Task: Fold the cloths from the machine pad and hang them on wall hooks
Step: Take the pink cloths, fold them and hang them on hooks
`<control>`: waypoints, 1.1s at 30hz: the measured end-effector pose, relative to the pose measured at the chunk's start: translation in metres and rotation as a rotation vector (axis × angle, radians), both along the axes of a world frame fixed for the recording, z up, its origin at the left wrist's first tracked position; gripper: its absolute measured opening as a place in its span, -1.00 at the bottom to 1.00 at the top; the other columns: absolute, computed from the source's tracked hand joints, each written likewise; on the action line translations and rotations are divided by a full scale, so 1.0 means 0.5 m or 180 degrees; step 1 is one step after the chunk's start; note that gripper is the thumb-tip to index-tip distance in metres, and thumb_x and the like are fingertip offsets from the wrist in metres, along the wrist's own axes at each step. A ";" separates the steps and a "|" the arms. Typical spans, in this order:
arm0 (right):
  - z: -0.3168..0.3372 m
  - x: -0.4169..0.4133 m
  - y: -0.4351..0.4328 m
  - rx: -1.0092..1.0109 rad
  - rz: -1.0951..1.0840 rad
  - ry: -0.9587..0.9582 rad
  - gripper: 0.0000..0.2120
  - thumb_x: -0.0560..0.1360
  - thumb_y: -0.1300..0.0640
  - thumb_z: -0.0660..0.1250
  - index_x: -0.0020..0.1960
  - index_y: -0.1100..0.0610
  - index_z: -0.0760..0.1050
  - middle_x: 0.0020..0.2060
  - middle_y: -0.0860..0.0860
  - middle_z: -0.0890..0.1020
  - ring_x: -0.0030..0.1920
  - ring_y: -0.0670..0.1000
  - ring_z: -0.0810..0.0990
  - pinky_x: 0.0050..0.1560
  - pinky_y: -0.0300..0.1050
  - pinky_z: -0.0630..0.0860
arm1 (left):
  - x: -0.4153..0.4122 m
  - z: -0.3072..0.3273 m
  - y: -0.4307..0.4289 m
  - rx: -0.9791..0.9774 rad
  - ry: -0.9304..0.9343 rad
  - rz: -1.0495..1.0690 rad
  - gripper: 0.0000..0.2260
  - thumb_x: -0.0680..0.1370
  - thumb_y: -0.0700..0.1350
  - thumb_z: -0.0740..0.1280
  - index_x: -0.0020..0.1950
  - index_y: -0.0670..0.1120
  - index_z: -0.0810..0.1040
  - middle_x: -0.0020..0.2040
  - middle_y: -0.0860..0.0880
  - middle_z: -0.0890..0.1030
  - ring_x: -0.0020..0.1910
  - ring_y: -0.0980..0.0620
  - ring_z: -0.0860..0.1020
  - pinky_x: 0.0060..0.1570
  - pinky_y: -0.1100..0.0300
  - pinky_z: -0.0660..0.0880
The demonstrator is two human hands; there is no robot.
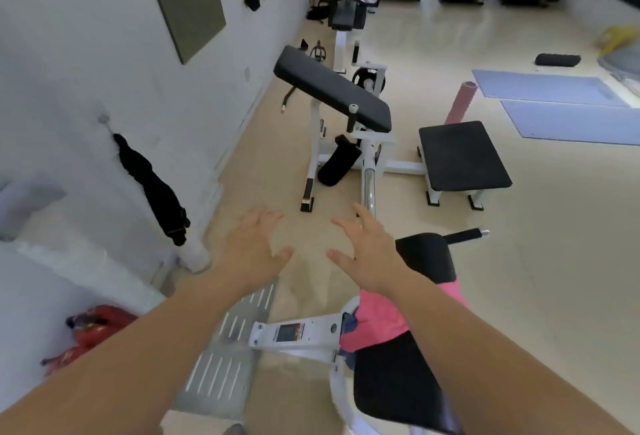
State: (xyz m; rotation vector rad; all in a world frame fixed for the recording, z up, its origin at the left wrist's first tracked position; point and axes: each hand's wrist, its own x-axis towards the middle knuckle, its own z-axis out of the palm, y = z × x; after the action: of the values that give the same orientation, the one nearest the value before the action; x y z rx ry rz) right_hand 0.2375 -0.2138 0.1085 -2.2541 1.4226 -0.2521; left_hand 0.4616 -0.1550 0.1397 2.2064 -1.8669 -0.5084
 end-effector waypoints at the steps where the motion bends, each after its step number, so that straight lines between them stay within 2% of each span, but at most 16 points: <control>1: -0.021 -0.048 0.003 0.0071 -0.0069 0.0057 -0.41 0.57 -0.25 0.25 0.54 -0.19 0.19 0.62 0.04 -0.02 0.58 0.17 0.10 0.52 0.25 0.16 | -0.041 -0.020 0.001 0.0098 0.0001 -0.0049 -0.40 0.57 0.16 0.34 0.57 0.06 0.25 0.63 -0.05 0.14 0.58 -0.10 0.15 0.53 0.02 0.14; 6: -0.100 -0.221 0.015 0.0421 -0.0514 0.0218 -0.42 0.56 -0.18 0.30 0.54 -0.13 0.26 0.62 0.05 0.04 0.54 0.20 0.17 0.47 0.22 0.26 | -0.193 -0.102 0.002 0.0354 0.0085 -0.0261 -0.42 0.58 0.14 0.33 0.56 0.05 0.27 0.60 -0.04 0.20 0.53 -0.11 0.23 0.51 0.01 0.20; 10: -0.163 -0.299 0.021 0.0657 -0.0666 0.0331 -0.41 0.56 -0.19 0.30 0.54 -0.13 0.25 0.62 0.07 0.06 0.57 0.20 0.16 0.51 0.16 0.23 | -0.263 -0.180 -0.016 0.0636 0.0246 -0.0497 -0.41 0.56 0.14 0.33 0.55 0.03 0.28 0.58 -0.06 0.23 0.54 -0.11 0.24 0.52 0.02 0.18; 15: -0.241 -0.342 0.009 0.0939 -0.1001 0.0648 -0.42 0.59 -0.25 0.22 0.55 -0.14 0.23 0.62 0.06 0.10 0.58 0.17 0.16 0.51 0.17 0.18 | -0.326 -0.288 -0.096 0.0967 0.0253 -0.1004 -0.41 0.56 0.08 0.35 0.55 0.00 0.28 0.54 -0.05 0.30 0.45 -0.12 0.33 0.44 -0.03 0.31; 20: -0.316 -0.365 0.011 0.1363 -0.1387 0.0674 -0.34 0.51 -0.34 0.12 0.54 -0.11 0.23 0.60 0.04 0.15 0.54 0.19 0.20 0.48 0.24 0.24 | -0.381 -0.378 -0.196 0.1366 0.0048 -0.1484 -0.38 0.53 0.10 0.35 0.55 -0.02 0.28 0.49 -0.07 0.36 0.37 -0.13 0.42 0.32 -0.09 0.43; 22: -0.346 -0.375 0.008 0.1457 -0.1504 0.0688 -0.38 0.53 -0.32 0.13 0.52 -0.11 0.25 0.60 0.04 0.16 0.55 0.17 0.20 0.47 0.23 0.25 | -0.401 -0.407 -0.227 0.1428 0.0083 -0.1687 -0.38 0.52 0.07 0.37 0.54 -0.03 0.30 0.48 -0.06 0.38 0.36 -0.12 0.44 0.29 -0.07 0.46; 28: -0.404 -0.385 -0.005 0.0890 -0.2006 0.0508 -0.63 0.64 -0.01 0.17 0.42 -0.02 0.43 0.43 -0.01 0.44 0.39 0.13 0.42 0.32 0.13 0.39 | -0.449 -0.479 -0.282 0.1562 0.0270 -0.2050 -0.43 0.58 -0.02 0.30 0.58 -0.01 0.25 0.54 -0.03 0.33 0.47 -0.08 0.36 0.38 -0.03 0.40; 33: -0.423 -0.384 -0.023 0.0803 -0.2222 0.0660 -0.71 0.62 0.02 0.21 0.32 0.01 0.48 0.24 0.00 0.56 0.18 0.16 0.48 0.15 0.06 0.41 | -0.484 -0.504 -0.292 0.1508 0.0420 -0.1941 -0.55 0.61 -0.04 0.31 0.49 -0.03 0.34 0.39 -0.09 0.42 0.28 -0.11 0.50 0.26 0.00 0.46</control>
State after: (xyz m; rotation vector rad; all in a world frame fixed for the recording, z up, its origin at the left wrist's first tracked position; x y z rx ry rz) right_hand 0.0456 -0.2252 -0.1028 -1.5517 2.1800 -0.0461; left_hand 0.2196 -0.3009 -0.1122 1.7182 -2.5328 -1.2793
